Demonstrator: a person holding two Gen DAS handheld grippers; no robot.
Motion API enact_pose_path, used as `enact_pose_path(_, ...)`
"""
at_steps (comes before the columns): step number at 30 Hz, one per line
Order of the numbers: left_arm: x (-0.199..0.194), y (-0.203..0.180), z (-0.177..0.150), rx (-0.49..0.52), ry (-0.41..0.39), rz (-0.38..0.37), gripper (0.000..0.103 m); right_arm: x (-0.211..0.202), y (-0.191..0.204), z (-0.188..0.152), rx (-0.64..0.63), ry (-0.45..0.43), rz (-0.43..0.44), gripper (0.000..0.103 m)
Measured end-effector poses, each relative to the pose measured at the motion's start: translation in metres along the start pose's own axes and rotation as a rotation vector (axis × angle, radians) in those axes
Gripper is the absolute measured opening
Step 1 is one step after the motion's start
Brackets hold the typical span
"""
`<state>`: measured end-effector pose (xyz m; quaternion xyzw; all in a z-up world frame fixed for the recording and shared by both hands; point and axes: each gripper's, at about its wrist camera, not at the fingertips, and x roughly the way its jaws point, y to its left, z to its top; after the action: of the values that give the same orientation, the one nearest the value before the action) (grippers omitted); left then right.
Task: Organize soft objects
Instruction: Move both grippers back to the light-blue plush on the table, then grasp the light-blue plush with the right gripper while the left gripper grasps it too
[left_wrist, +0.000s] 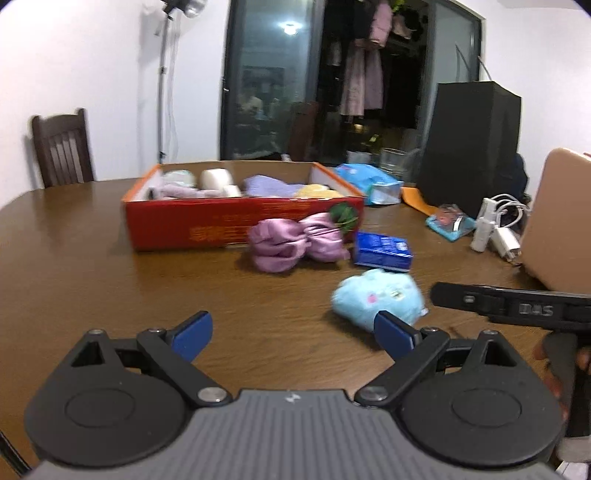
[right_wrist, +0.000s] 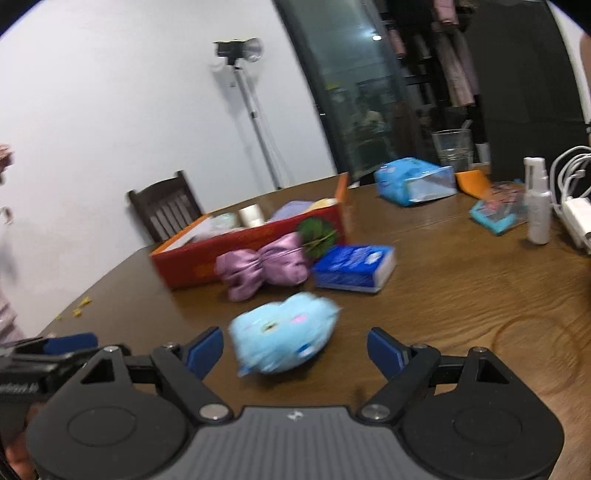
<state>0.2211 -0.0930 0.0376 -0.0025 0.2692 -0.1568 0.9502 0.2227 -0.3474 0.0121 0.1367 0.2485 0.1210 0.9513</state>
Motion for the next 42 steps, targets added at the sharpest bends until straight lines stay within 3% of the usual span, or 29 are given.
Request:
enact_pose_path(5,0.033,-0.010,0.013,-0.042,0.023,-0.089,0.095,0.024,-0.019,0.019,0.040,0.012,0.014,0.072)
enact_pose_path(7,0.047,-0.011,0.017,-0.058,0.054,-0.124,0.090,0.036,-0.022,0.025,0.038,0.022,0.004,0.066)
enact_pose_path(10,0.063,-0.011,0.018,-0.081,0.102,-0.165,0.078,0.052,-0.026,0.030,0.040,0.044,0.010,0.062)
enact_pose_path(14,0.077,-0.007,0.011,-0.104,0.152,-0.243,0.056,0.068,-0.033,0.026,0.104,0.080,0.088,0.056)
enact_pose_path(16,0.080,-0.005,0.007,-0.098,0.157,-0.239,0.049,0.075,-0.031,0.022,0.106,0.107,0.095,0.039)
enact_pose_path(19,0.082,0.009,0.005,-0.101,0.149,-0.149,0.043,0.068,-0.025,0.018,0.107,0.105,0.114,0.037)
enact_pose_path(21,0.079,0.020,0.002,-0.093,0.134,-0.069,0.042,0.058,-0.019,0.013,0.102,0.117,0.118,0.037)
enact_pose_path(27,0.055,0.048,0.003,-0.187,0.097,-0.046,0.044,0.023,0.009,-0.009,0.080,0.154,0.193,0.039)
enact_pose_path(31,0.037,0.046,0.006,-0.184,0.063,-0.087,0.053,0.023,0.000,-0.003,0.108,0.127,0.166,0.040)
enact_pose_path(34,0.030,0.031,0.003,-0.148,0.071,-0.182,0.067,0.036,-0.004,-0.002,0.110,0.149,0.179,0.040)
enact_pose_path(37,0.026,0.015,-0.007,-0.093,0.106,-0.236,0.068,0.040,-0.001,-0.008,0.116,0.146,0.156,0.040)
enact_pose_path(39,0.030,0.008,-0.015,-0.059,0.151,-0.239,0.061,0.036,-0.001,-0.013,0.152,0.140,0.160,0.040)
enact_pose_path(42,0.030,0.015,-0.019,-0.076,0.148,-0.260,0.057,0.025,0.002,-0.021,0.181,0.142,0.165,0.039)
